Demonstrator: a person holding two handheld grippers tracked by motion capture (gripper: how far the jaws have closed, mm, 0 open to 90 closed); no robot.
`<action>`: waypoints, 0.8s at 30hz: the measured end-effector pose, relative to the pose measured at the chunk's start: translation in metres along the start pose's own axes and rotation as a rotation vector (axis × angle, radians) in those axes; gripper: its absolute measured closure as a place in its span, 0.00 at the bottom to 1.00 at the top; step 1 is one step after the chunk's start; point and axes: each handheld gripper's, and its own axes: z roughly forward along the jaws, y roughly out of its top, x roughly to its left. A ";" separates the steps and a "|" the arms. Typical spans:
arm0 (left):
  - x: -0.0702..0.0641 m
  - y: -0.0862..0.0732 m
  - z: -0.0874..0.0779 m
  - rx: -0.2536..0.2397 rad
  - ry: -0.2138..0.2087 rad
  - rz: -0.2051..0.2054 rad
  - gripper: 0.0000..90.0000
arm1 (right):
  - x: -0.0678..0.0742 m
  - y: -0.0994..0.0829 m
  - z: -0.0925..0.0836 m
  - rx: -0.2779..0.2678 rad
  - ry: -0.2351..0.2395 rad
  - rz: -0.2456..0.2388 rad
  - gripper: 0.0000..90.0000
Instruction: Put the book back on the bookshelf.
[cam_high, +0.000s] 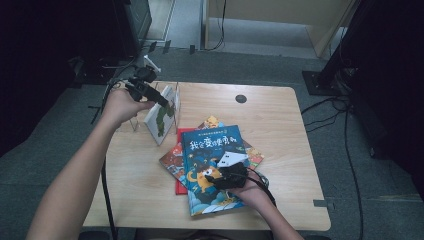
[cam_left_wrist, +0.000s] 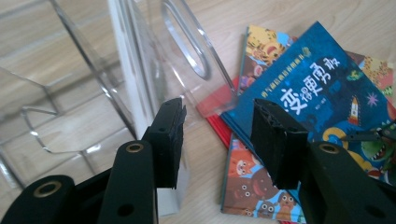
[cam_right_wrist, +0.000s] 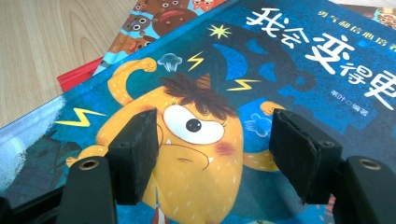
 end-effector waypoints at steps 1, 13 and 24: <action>-0.002 -0.004 0.002 -0.002 0.001 0.010 0.60 | 0.000 0.000 0.000 0.000 0.000 0.000 0.37; -0.026 -0.051 0.032 -0.051 -0.058 0.077 0.60 | 0.000 -0.001 -0.002 -0.002 0.010 0.011 0.37; -0.044 -0.092 0.066 -0.109 -0.128 0.138 0.64 | -0.006 -0.007 -0.009 -0.007 0.021 0.023 0.43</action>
